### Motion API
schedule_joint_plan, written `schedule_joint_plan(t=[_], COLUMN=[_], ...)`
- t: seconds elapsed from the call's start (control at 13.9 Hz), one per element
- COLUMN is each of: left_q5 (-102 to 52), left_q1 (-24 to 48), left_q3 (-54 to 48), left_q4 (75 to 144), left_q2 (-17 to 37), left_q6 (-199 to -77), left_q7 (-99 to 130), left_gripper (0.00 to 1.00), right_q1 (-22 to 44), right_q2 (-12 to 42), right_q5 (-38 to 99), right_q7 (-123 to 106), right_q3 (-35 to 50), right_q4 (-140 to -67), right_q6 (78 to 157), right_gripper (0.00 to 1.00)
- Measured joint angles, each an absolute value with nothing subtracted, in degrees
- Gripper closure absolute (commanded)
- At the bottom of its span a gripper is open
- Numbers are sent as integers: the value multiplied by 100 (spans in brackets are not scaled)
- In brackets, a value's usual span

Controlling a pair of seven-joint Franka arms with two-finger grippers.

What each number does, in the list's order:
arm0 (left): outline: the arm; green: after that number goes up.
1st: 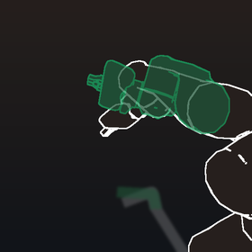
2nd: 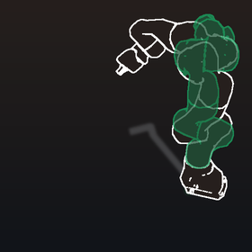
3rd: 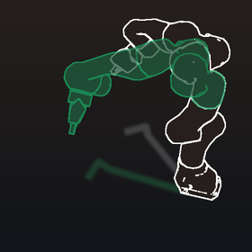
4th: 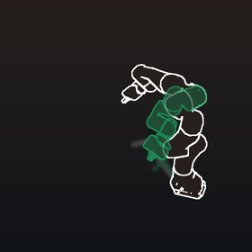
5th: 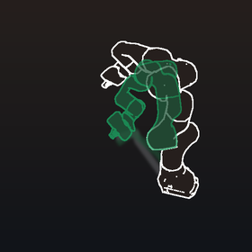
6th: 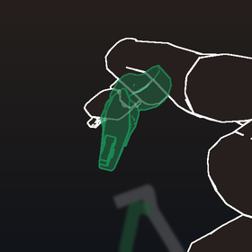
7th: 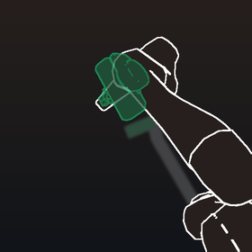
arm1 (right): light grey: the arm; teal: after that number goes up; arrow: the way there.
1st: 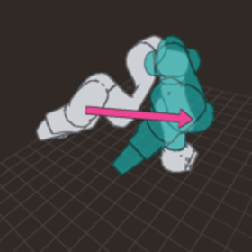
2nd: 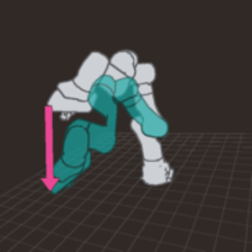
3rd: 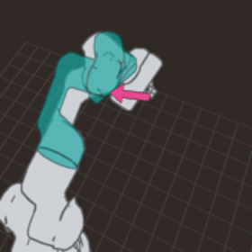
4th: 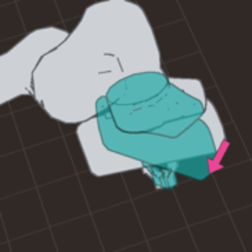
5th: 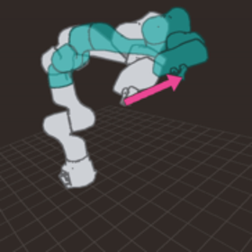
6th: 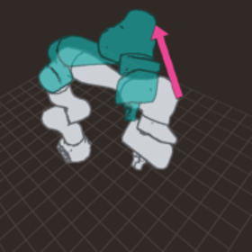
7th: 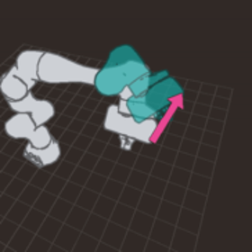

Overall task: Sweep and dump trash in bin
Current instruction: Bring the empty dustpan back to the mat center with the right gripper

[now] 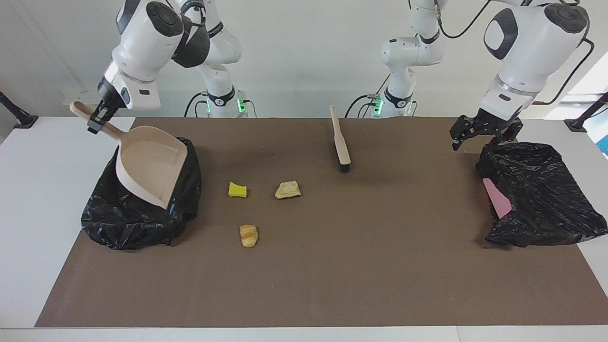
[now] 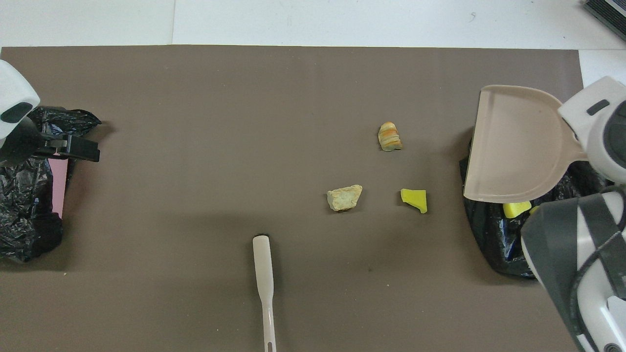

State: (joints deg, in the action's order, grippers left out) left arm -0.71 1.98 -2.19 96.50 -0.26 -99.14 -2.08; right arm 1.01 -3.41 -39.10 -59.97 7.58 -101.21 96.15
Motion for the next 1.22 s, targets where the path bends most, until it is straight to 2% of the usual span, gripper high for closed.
schedule_joint_plan(t=[0.22, 0.5, 0.93, 1.22], left_q5=[-71, -71, -70, -70], left_q1=[198, 198, 198, 198], left_q3=[-218, -215, -214, -214], left_q4=[9650, 9650, 9650, 9650], left_q2=[-26, -26, -26, -26], left_q6=[-9914, -9914, -9914, -9914], left_q7=[-212, -214, -215, -216], left_gripper=[0, 0, 0, 0], right_q1=[687, 1568, 2284, 2623], right_q2=[131, 1256, 2598, 3243], right_q5=[-3351, -2815, -1944, -1406], right_q7=[-4466, -2140, 722, 2418], right_q3=[771, 774, 772, 773], right_q4=[-9543, -8384, -6977, -6540], right_q6=[9087, 8658, 8652, 9112], right_gripper=[100, 100, 100, 100])
